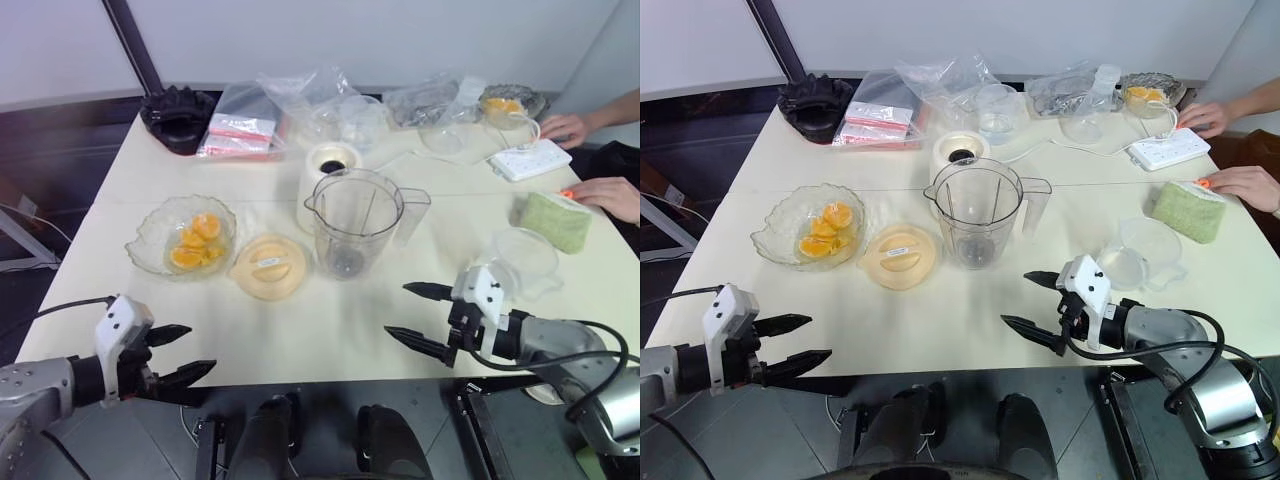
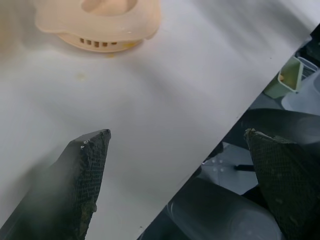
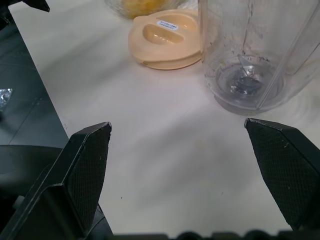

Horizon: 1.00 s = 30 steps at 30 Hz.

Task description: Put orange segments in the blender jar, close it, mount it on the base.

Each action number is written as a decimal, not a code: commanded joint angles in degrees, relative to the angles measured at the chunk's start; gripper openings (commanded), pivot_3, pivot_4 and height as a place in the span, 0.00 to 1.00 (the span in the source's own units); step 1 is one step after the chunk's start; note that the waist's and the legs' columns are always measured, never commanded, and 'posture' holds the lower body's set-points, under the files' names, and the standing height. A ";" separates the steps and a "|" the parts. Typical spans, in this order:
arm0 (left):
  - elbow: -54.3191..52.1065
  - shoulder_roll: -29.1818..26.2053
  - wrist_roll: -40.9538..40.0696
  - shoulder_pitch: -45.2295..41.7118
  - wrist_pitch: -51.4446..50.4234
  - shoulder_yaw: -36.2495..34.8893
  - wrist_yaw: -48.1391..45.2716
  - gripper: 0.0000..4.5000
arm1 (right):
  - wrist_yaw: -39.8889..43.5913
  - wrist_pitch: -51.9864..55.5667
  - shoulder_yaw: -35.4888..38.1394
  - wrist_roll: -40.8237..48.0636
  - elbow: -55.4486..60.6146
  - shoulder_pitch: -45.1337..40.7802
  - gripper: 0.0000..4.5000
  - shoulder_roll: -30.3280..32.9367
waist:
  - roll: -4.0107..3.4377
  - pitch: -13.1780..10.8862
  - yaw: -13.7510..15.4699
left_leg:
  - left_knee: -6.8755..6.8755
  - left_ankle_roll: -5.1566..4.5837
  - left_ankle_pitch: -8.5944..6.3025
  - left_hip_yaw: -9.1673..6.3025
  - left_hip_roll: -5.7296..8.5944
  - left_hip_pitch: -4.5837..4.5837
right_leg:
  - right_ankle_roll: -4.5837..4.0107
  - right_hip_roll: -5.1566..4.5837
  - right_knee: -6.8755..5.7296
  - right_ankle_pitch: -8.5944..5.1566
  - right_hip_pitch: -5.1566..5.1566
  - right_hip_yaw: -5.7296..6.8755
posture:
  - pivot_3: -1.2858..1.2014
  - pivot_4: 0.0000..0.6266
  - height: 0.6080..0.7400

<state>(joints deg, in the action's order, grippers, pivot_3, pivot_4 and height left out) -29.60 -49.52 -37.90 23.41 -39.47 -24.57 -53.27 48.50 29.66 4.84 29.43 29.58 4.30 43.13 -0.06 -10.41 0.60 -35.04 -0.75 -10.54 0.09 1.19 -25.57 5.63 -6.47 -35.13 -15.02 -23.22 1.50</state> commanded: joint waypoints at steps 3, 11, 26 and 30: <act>2.24 -0.27 1.35 -3.95 1.31 -1.77 1.74 0.99 | -0.57 -0.27 0.54 0.25 2.15 -0.04 1.00 -0.04 | 0.00 0.00 0.13 | 0.00 0.00 0.00 0.00 0.00 0.00 | 0.00 0.00 0.00 0.00 0.00 0.01 | 0.52 0.24 1.00; 14.63 -7.94 0.53 -32.62 -20.03 2.95 14.76 0.99 | -1.89 3.35 -2.01 2.93 6.80 -3.49 1.00 -0.78 | 0.12 -0.03 0.15 | -0.08 -0.01 0.01 -0.01 0.00 0.01 | 0.01 0.01 -0.13 0.01 0.01 0.16 | 0.52 0.24 1.00; 54.80 16.15 23.30 -79.44 -41.48 8.14 50.47 0.99 | -6.13 10.55 -5.93 5.89 13.82 -9.46 1.00 -1.88 | 1.26 -0.52 0.01 | -0.79 -0.20 0.14 -0.07 0.08 0.05 | 0.73 0.43 -1.02 0.21 0.35 0.30 | 0.52 0.24 1.00; 61.57 19.83 25.32 -81.09 -36.24 5.83 54.63 0.99 | -5.95 10.98 -4.91 6.47 14.04 -9.60 1.00 -0.42 | 1.33 -0.55 0.18 | -0.85 -0.16 0.12 -0.06 -0.01 0.06 | 0.70 0.43 -1.05 0.24 0.33 0.29 | 0.52 0.24 1.00</act>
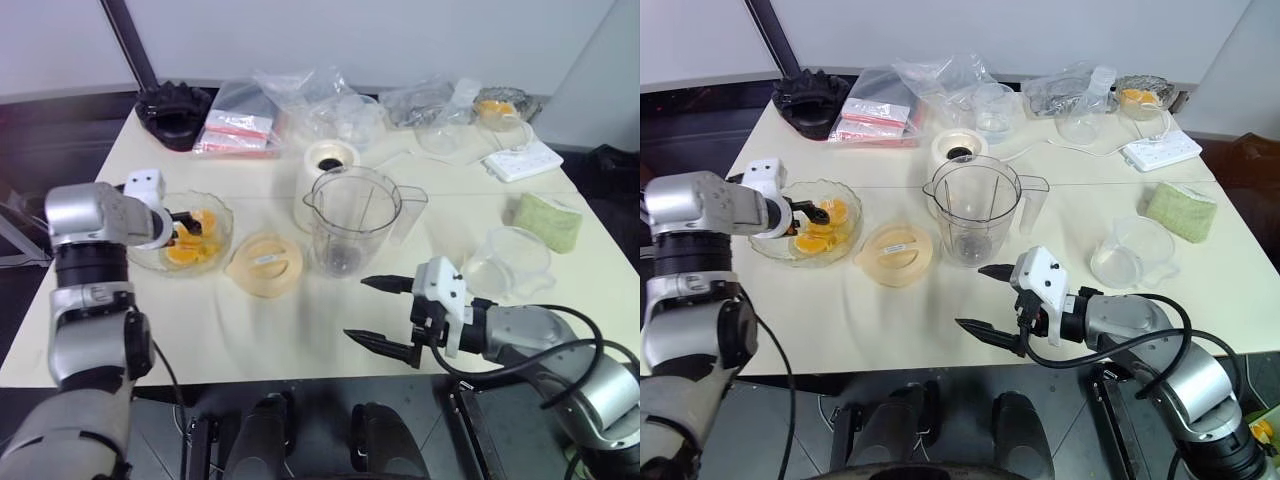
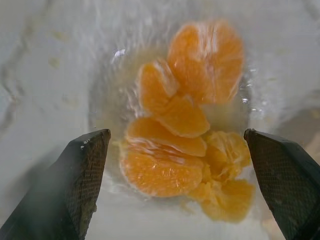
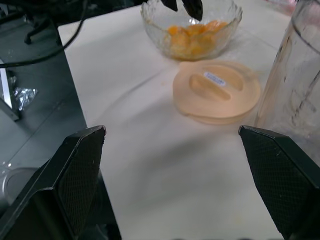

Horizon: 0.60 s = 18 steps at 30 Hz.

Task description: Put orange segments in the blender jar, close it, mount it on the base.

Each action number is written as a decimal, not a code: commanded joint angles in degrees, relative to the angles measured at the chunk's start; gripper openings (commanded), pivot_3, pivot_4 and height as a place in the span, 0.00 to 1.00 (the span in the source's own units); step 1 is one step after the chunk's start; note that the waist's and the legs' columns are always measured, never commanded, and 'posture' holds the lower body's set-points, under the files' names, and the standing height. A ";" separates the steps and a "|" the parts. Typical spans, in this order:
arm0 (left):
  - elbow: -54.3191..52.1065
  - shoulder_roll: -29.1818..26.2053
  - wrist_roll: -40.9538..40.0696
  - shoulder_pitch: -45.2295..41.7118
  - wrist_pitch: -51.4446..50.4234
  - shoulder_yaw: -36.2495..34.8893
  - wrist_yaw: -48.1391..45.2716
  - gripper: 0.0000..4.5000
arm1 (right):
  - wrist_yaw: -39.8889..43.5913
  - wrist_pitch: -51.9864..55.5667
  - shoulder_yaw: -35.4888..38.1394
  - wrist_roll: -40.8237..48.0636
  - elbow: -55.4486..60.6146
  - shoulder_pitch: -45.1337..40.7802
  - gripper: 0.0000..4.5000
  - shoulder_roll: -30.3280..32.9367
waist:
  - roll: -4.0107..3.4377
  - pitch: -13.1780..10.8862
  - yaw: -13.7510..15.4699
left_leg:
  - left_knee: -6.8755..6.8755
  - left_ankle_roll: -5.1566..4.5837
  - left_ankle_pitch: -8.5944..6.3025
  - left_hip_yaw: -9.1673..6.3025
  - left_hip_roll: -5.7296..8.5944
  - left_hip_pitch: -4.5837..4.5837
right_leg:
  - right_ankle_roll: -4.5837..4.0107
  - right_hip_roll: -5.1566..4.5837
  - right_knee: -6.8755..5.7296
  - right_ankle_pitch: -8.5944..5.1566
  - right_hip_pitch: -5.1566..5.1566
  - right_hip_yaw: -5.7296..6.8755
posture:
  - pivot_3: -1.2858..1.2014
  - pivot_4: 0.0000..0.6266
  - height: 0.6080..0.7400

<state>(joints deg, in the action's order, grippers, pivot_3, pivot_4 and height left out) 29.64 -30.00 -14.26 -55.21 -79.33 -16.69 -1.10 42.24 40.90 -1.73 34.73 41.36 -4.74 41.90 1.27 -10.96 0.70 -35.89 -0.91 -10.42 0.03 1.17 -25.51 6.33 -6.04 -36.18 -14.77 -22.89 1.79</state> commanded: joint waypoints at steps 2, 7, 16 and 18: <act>6.03 1.53 2.29 -3.07 7.22 -2.78 3.83 0.99 | 0.02 -0.35 1.78 1.04 2.21 -0.39 1.00 0.95 | 0.02 0.00 0.16 | -0.01 0.13 -0.07 0.00 -0.01 0.00 | -0.02 -0.04 0.00 0.01 -0.01 0.00 | 0.52 0.24 1.00; 14.24 3.05 2.90 -4.47 14.54 -3.19 4.44 0.99 | -0.85 -0.81 1.97 0.63 2.44 0.54 1.00 0.94 | 0.05 0.01 0.30 | -0.01 0.18 -0.10 0.02 0.13 -0.03 | -0.02 -0.39 0.04 0.03 0.00 0.01 | 0.52 0.24 1.00; 26.91 3.49 3.47 -7.19 23.79 -1.69 2.41 0.99 | -1.75 -1.23 3.01 0.35 3.51 2.20 1.00 1.64 | 0.07 0.01 0.17 | 0.01 0.18 -0.10 0.03 0.15 -0.06 | 0.04 -0.44 0.06 0.06 -0.04 0.02 | 0.52 0.24 1.00; 27.96 3.69 3.55 -7.61 24.13 -1.33 1.80 0.94 | -2.02 -1.19 3.08 0.32 3.71 2.28 1.00 1.61 | 0.07 0.01 0.18 | 0.00 0.18 -0.10 0.04 0.15 -0.05 | 0.05 -0.45 0.06 0.07 -0.02 0.02 | 0.52 0.24 1.00</act>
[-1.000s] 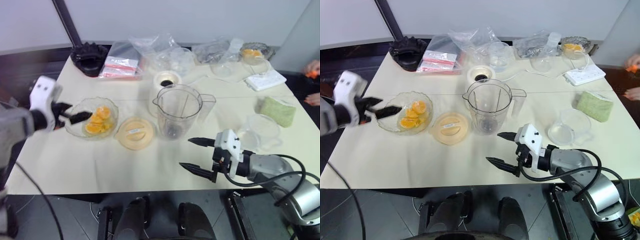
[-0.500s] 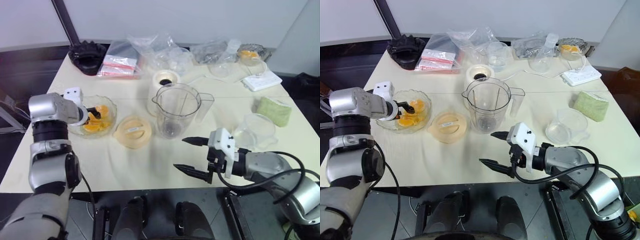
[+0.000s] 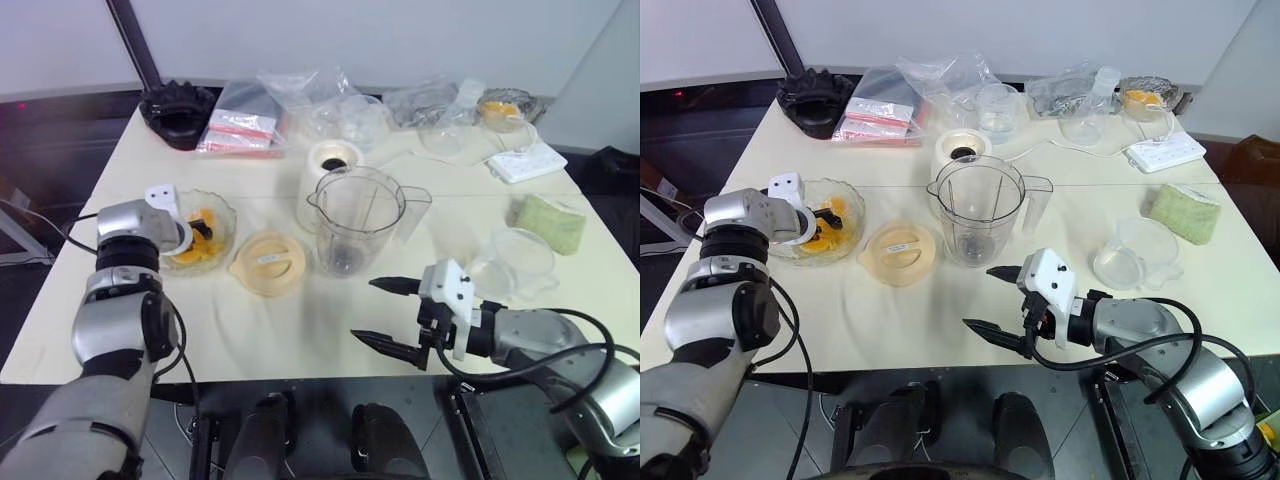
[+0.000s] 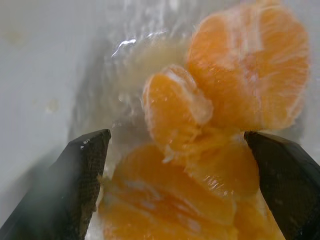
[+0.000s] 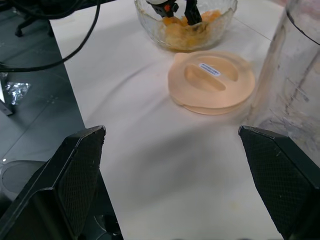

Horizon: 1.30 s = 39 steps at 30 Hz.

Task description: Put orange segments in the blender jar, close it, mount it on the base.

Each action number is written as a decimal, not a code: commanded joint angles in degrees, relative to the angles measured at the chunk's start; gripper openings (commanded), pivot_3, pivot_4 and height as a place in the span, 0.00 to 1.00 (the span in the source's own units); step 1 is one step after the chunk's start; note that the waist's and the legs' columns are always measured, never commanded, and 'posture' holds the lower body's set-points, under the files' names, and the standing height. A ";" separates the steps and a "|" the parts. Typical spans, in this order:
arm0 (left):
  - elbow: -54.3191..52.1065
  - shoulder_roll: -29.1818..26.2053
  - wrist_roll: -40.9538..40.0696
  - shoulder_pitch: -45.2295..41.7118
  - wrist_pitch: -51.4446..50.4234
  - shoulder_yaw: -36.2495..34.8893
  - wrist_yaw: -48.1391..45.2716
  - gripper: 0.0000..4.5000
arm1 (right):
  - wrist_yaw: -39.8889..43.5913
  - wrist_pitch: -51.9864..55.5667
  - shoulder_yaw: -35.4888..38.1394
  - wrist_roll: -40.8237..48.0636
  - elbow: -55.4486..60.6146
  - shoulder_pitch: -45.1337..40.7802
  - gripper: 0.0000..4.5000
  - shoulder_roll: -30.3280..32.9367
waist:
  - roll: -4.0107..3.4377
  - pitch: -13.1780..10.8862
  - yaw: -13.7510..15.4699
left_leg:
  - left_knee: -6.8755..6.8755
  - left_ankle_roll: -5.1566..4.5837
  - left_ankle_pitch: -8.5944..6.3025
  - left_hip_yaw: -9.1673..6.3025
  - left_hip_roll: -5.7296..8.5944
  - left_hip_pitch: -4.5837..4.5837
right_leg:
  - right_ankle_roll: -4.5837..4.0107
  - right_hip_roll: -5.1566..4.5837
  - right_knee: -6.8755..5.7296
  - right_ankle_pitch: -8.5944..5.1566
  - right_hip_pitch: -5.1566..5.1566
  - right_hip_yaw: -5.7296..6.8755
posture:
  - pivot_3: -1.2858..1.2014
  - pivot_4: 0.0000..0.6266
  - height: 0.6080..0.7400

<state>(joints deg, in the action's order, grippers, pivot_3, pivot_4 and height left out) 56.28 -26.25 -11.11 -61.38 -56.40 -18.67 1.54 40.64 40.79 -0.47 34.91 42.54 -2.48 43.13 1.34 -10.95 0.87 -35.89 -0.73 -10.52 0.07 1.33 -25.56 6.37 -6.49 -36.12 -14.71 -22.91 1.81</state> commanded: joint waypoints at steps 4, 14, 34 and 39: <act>2.15 0.17 0.73 -1.59 1.97 0.82 -1.11 0.57 | -0.96 -0.96 1.35 -0.09 2.63 -0.21 1.00 0.21 | 0.00 0.01 0.11 | -0.01 0.00 0.00 0.00 0.00 0.00 | 0.01 -0.01 0.00 0.00 0.02 0.01 | 0.52 0.24 1.00; -2.21 -1.36 1.70 -1.37 -0.11 2.37 -0.79 0.24 | -1.05 -1.15 0.61 -0.61 1.30 -1.52 1.00 -0.02 | 0.02 0.01 0.01 | -0.02 0.00 0.00 0.00 0.02 0.00 | 0.03 -0.02 0.00 0.02 0.02 0.01 | 0.52 0.24 1.00; -41.01 0.22 4.74 9.48 -21.78 -1.20 4.62 0.40 | -0.50 -1.82 -1.81 -2.74 -2.23 -5.12 1.00 -1.44 | 0.06 -0.02 -0.05 | -0.11 0.02 0.02 0.00 0.02 -0.16 | 0.07 0.06 -0.10 0.06 -0.15 -0.01 | 0.52 0.24 1.00; -32.78 -6.04 6.78 9.97 -13.01 12.06 -6.10 0.96 | -1.18 -0.08 -0.58 -0.65 -1.47 -5.54 1.00 -1.85 | 0.07 -0.02 0.02 | -0.10 0.02 0.03 0.00 0.02 -0.20 | 0.05 0.07 -0.09 0.06 -0.19 0.00 | 0.52 0.24 1.00</act>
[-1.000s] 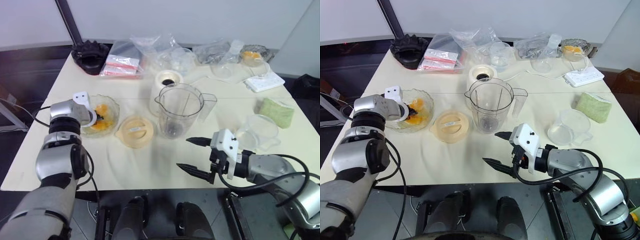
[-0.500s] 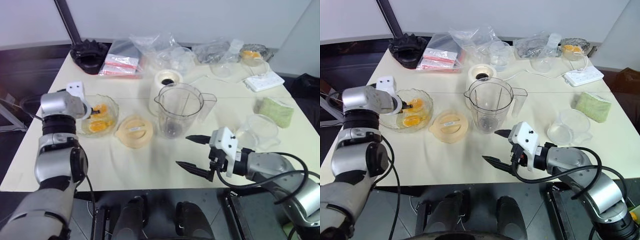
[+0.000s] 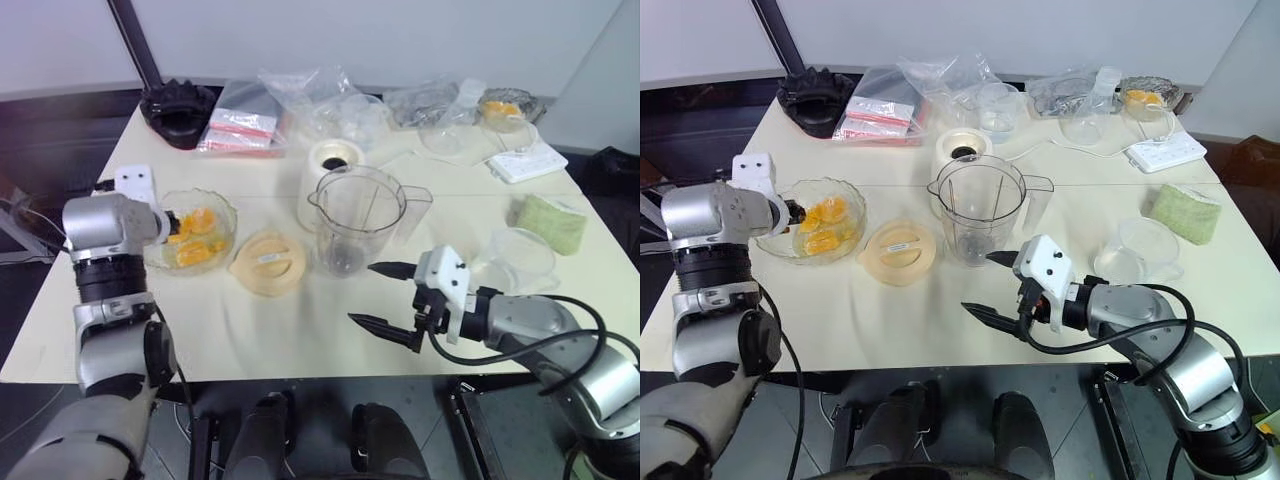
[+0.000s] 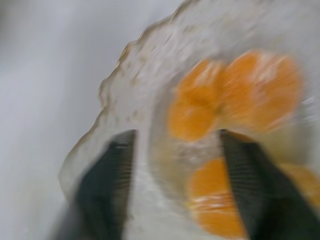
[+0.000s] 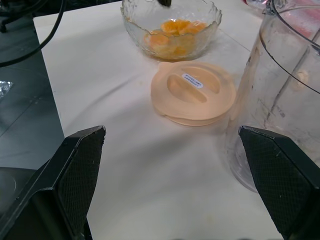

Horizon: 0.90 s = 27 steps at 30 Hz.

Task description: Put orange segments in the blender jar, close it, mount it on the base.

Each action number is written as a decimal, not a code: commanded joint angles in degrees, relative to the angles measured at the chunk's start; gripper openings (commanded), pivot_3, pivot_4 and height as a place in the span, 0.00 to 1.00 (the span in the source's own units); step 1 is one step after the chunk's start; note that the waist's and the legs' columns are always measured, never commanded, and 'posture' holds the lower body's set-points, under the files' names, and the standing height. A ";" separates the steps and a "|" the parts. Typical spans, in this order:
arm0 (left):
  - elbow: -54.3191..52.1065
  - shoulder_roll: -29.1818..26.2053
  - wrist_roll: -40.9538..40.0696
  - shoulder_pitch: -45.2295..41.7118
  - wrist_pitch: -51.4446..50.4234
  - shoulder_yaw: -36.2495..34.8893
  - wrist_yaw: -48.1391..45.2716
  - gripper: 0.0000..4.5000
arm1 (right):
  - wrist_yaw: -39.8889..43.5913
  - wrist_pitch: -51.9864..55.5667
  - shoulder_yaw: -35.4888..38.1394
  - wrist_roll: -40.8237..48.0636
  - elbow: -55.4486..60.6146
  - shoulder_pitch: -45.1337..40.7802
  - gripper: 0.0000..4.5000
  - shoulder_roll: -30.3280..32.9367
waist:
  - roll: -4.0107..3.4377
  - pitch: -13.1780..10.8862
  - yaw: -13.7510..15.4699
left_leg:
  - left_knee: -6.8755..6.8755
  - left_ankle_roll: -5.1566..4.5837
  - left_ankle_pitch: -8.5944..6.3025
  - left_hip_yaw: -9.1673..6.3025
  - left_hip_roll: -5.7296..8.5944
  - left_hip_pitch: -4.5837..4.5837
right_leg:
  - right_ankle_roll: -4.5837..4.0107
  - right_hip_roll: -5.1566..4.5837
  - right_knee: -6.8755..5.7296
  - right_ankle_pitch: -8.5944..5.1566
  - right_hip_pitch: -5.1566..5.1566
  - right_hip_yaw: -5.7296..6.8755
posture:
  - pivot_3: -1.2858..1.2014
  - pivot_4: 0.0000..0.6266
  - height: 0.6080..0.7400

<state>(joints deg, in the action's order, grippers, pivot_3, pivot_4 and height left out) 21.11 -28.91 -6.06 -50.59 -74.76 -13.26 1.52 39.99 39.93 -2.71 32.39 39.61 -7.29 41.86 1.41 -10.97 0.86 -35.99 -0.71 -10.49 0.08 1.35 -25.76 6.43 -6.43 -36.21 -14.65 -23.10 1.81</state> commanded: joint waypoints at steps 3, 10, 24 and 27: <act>8.71 -5.65 3.21 -2.22 10.64 11.71 -11.06 0.98 | -1.13 2.23 2.98 3.75 2.08 -0.88 1.00 -0.87 | -0.01 0.00 0.02 | 0.02 0.00 0.00 0.02 0.00 0.01 | -0.08 -0.05 0.06 0.00 -0.01 -0.01 | 0.52 0.24 1.00; 26.89 -4.58 5.81 -8.26 24.71 13.40 -15.03 0.98 | -3.06 2.94 3.79 3.83 3.47 0.60 1.00 -0.75 | -0.02 0.01 0.36 | 0.04 0.00 -0.01 0.02 -0.01 -0.01 | -0.30 -0.23 0.15 -0.07 -0.15 -0.07 | 0.52 0.24 1.00; 26.01 -1.67 7.32 -11.07 23.19 13.67 -16.24 0.98 | -4.79 2.20 3.85 2.35 4.77 3.45 1.00 -0.49 | 0.01 0.01 1.40 | -0.17 -0.16 0.07 0.01 0.02 -0.78 | -0.03 -0.14 0.10 0.14 -0.57 0.01 | 0.52 0.24 1.00; 24.46 -0.97 7.46 -10.41 22.42 13.66 -15.70 0.98 | -4.89 2.00 3.25 2.27 4.54 3.23 1.00 -0.87 | 0.01 0.02 1.34 | -0.19 -0.18 0.08 0.01 0.02 -0.73 | -0.03 -0.08 0.08 0.14 -0.54 0.03 | 0.52 0.24 1.00</act>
<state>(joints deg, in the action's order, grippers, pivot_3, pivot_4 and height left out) 47.69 -29.74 1.01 -60.41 -52.03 0.87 -14.55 35.24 43.14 -0.12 34.61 42.44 -3.77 41.41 1.41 -10.95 2.19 -36.19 -0.89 -10.41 0.09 1.37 -26.49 6.40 -6.50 -36.14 -14.51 -23.62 1.84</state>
